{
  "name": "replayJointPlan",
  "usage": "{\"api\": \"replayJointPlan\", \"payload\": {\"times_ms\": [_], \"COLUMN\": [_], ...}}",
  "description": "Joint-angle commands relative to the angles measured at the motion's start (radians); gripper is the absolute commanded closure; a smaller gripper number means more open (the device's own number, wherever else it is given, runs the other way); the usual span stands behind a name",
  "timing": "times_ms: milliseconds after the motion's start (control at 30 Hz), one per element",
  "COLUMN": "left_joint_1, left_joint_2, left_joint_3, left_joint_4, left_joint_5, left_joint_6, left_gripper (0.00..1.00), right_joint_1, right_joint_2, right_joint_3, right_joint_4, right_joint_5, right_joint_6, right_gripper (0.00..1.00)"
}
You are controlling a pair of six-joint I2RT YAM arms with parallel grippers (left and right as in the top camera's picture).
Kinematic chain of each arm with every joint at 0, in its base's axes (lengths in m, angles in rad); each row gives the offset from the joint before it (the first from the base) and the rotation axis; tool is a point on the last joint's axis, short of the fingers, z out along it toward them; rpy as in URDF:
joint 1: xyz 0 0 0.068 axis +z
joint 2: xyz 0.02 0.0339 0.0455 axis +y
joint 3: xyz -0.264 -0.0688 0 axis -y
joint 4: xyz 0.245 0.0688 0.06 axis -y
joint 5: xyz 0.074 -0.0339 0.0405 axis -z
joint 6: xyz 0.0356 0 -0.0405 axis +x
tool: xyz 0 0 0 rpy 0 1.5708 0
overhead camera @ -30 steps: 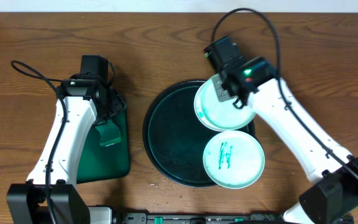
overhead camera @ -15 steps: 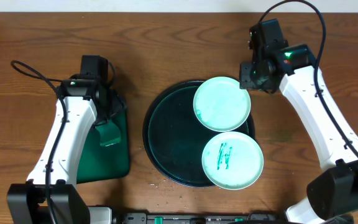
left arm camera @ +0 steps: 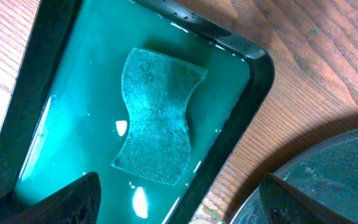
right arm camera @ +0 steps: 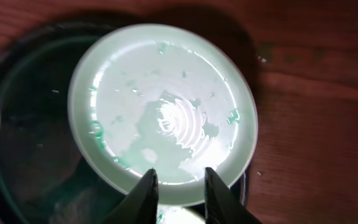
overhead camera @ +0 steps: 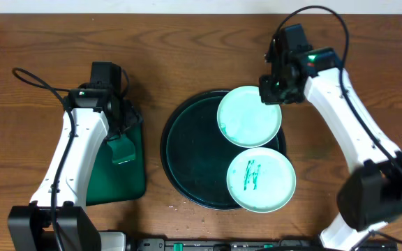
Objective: Clean dirty plates on tray and stack at the side
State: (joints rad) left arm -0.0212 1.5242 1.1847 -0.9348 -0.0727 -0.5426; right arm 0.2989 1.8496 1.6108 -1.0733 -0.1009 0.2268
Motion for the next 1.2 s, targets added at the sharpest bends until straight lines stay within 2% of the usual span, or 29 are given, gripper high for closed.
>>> {"api": "replayJointPlan", "payload": {"times_ms": [0,167,267,400,533,867,1167], "left_joint_1": [0.005,0.005,0.005,0.005,0.005,0.005,0.005], "left_joint_2": [-0.003,-0.003,-0.003,-0.003,-0.003,-0.003,-0.003], "left_joint_3": [0.014,0.014,0.014,0.014,0.014,0.014,0.014], "left_joint_4": [-0.003,-0.002,0.001,0.005,0.005,0.005,0.007], "left_joint_5": [0.006,0.006,0.006,0.006,0.006,0.006,0.006], "left_joint_6": [0.007,0.007,0.007,0.007,0.007,0.007,0.007], "left_gripper": [0.18,0.18,0.18,0.18,0.18,0.18,0.18], "right_joint_1": [-0.006,-0.008,-0.004,0.036,0.116,0.254,0.259], "right_joint_2": [0.069,0.109,0.114,0.116,0.116,0.211,0.251], "right_joint_3": [-0.004,-0.004,-0.004,-0.004,-0.005,-0.005,-0.005], "right_joint_4": [0.007,0.042,0.048,0.024,0.016,0.069,0.122], "right_joint_5": [0.000,0.031,0.004,-0.191,-0.224,-0.167,-0.128], "right_joint_6": [-0.032,-0.072,-0.126,-0.214,-0.225,-0.214,-0.201], "right_gripper": [0.75,0.69,0.63,0.55,0.56,0.67,0.64]}}
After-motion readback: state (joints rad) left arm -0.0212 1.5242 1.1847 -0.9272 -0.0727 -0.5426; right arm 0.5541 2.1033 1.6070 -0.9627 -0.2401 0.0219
